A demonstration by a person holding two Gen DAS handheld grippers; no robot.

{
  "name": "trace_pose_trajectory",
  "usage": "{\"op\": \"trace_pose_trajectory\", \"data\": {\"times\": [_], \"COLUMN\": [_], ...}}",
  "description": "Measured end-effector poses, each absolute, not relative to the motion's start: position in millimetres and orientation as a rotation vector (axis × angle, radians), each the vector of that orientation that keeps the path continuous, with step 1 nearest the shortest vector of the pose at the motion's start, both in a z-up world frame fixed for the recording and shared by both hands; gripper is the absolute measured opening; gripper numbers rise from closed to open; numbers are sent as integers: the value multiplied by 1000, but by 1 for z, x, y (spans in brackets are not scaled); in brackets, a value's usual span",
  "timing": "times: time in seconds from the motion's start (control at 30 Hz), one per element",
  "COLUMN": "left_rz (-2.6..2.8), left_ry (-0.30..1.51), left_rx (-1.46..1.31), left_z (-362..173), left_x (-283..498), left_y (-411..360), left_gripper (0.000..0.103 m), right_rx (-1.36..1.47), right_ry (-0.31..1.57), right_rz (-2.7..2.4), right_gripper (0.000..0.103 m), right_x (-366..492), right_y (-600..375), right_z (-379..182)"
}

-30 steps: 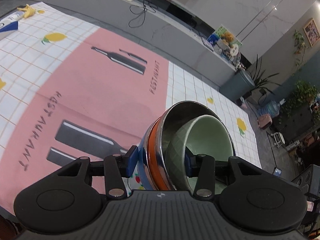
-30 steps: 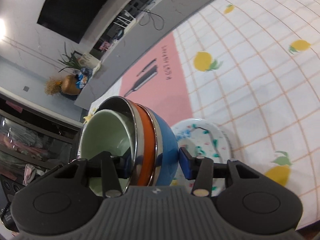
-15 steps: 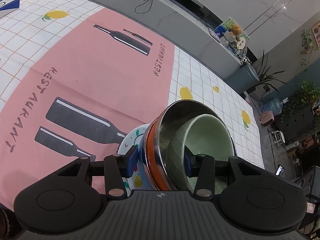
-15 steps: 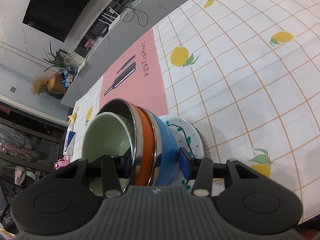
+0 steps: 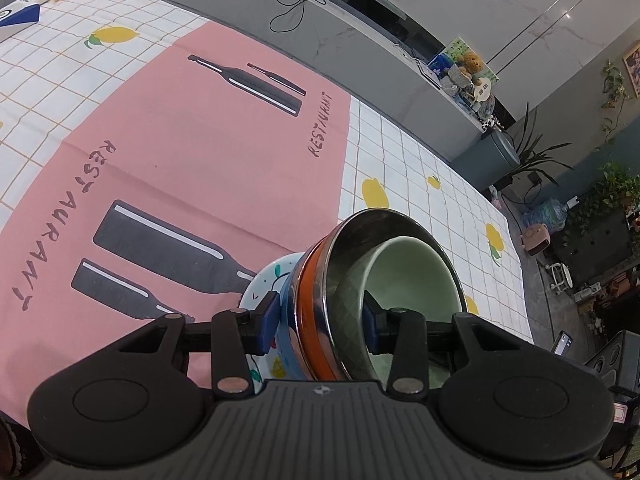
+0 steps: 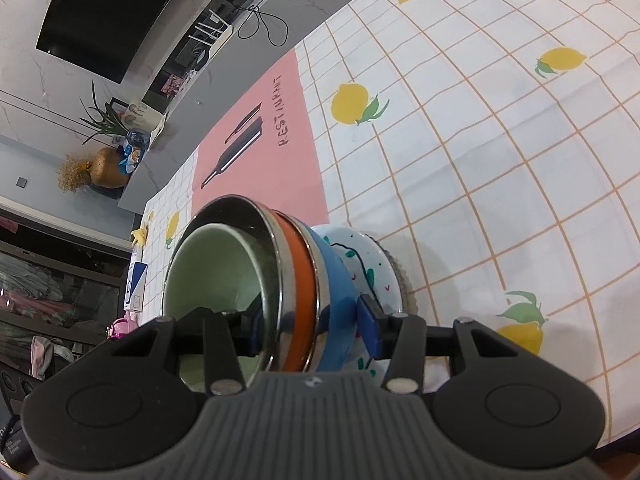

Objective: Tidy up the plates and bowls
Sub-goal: 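Lift the nested bowls with both tools and carry them over the plate stack, then lower the nested bowls onto the 'Fruity' plate and open both tools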

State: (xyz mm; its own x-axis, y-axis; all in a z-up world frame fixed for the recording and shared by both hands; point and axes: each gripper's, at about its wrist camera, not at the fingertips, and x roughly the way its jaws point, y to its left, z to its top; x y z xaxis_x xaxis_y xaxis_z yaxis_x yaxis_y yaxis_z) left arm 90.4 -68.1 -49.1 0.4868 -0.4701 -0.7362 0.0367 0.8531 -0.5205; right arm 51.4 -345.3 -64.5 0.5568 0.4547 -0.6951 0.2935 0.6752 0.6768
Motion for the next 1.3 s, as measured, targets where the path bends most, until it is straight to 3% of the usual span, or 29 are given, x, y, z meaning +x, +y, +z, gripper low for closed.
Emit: {"op": "trace_pose_trajectory", "data": {"times": [0.43, 0.47, 0.57, 0.67, 0.8, 1.3], "left_rz": [-319, -321, -342, -363, -372, -414], "left_ry": [986, 979, 959, 927, 883, 598], "left_rx": [-442, -440, -439, -438, -384, -89], "left_z": [-43, -43, -41, -36, -26, 41], "left_x": [89, 88, 87, 85, 82, 26], "left_y": [-70, -70, -71, -71, -74, -63], "left_gripper": [43, 43, 51, 58, 63, 63], "right_rx": [842, 846, 849, 806, 763, 573], "right_ry": [1013, 1012, 991, 960, 921, 660], "right_rz": [125, 126, 133, 120, 133, 40], "right_gripper": [54, 55, 71, 75, 78, 83], "right_x": [53, 53, 53, 52, 51, 20], "right_y": [-341, -341, -342, -339, -336, -320], "right_z": [-63, -63, -61, -54, -46, -4]}}
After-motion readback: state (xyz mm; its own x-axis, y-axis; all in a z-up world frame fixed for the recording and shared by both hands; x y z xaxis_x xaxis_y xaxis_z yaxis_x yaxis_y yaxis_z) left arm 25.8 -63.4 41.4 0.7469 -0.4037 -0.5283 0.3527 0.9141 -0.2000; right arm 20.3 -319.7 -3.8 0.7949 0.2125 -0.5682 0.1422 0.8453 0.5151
